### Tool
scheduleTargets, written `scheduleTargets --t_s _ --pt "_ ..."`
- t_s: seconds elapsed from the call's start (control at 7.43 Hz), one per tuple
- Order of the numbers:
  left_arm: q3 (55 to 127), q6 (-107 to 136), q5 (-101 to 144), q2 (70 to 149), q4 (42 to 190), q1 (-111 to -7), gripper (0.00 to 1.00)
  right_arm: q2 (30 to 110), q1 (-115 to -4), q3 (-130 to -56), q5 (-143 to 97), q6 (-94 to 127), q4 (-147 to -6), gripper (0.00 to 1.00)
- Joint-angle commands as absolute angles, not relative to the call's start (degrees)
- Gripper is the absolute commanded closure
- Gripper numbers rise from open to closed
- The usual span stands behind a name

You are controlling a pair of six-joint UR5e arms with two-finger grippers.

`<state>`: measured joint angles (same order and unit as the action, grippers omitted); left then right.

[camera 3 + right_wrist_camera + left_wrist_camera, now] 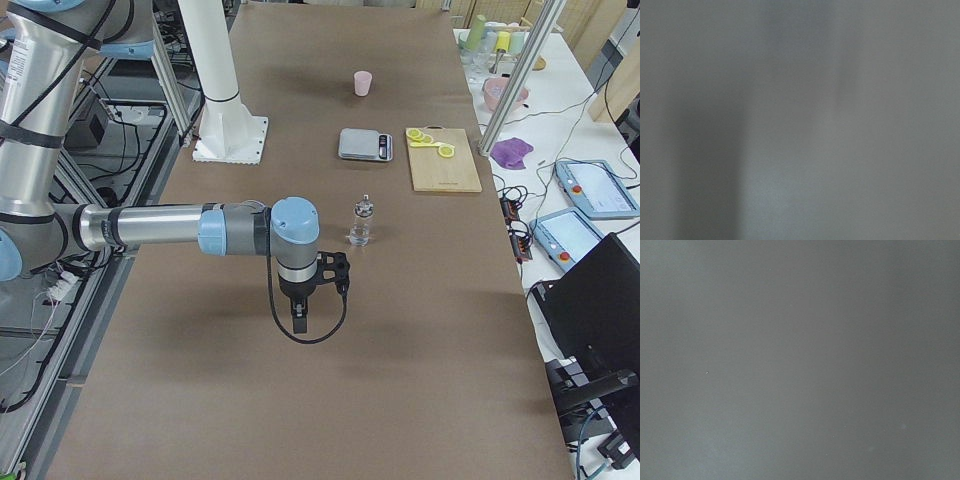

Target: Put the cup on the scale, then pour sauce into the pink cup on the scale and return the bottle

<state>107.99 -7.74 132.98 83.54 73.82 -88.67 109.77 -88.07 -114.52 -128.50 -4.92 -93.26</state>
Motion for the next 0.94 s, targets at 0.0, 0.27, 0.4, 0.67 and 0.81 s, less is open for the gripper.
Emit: scheduleTargets --t_s 0.0,0.27,0.4,0.67,0.81 --pt "108.5 -7.8 133.4 83.5 73.9 -88.8 0.02 109.9 -88.1 -114.6 -128.5 -4.9 -93.2 0.0" --pt "108.9 -7.7 132.9 84.5 73.9 -88.6 0.02 109.3 -88.2 -114.7 -127.9 -4.9 -92.9 0.0" --pt "109.9 -7.7 132.8 85.0 73.9 -88.6 0.02 108.6 -88.1 -114.9 -128.1 -4.9 -92.8 0.0" --pt "109.3 -7.6 132.8 86.2 74.0 -88.6 0.02 108.5 -88.1 -116.5 -128.5 -4.9 -92.7 0.0" --pt "109.2 -7.2 132.9 86.7 73.9 -88.6 0.02 107.7 -88.1 -119.1 -128.1 -4.8 -92.6 0.0"
